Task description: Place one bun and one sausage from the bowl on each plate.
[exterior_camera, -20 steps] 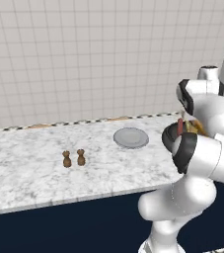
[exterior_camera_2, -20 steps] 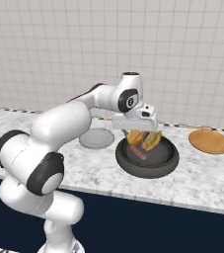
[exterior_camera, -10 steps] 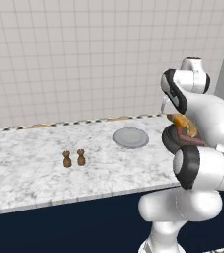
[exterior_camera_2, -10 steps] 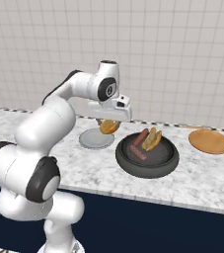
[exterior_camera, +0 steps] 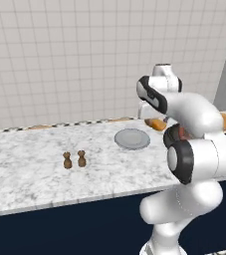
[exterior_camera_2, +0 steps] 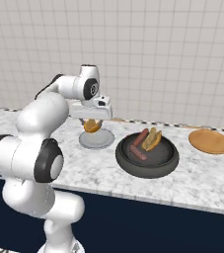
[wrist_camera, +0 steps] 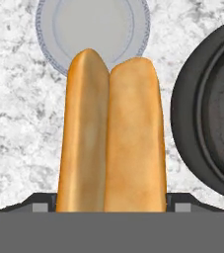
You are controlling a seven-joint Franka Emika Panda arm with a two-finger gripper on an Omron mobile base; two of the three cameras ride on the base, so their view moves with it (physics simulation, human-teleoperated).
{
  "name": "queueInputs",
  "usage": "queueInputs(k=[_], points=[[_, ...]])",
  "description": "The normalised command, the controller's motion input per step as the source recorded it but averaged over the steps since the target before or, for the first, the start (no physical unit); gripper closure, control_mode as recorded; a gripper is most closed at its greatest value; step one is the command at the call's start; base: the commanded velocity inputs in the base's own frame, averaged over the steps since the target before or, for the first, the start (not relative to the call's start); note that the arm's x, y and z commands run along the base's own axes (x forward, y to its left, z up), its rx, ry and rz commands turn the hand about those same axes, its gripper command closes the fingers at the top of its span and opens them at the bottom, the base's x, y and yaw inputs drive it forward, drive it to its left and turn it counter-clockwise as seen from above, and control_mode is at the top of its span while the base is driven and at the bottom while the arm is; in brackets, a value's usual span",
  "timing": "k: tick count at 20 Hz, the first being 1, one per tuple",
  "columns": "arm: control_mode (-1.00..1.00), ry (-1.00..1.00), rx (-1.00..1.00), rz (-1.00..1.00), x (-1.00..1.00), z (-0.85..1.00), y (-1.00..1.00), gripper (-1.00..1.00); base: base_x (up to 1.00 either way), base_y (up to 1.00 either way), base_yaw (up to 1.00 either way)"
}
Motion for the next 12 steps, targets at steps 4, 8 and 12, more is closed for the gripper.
queueInputs(k=[4, 8, 12], points=[[-1.00, 0.22, 0.00, 0.01, 0.76, -0.46, 0.27, 1.00, 0.00, 0.00, 0.00], [-1.00, 0.25, 0.00, 0.04, 0.47, -0.59, 0.24, 1.00, 0.00, 0.00, 0.00], [-1.00, 0.06, 0.00, 0.04, 0.44, -0.56, 0.24, 1.00, 0.00, 0.00, 0.00]])
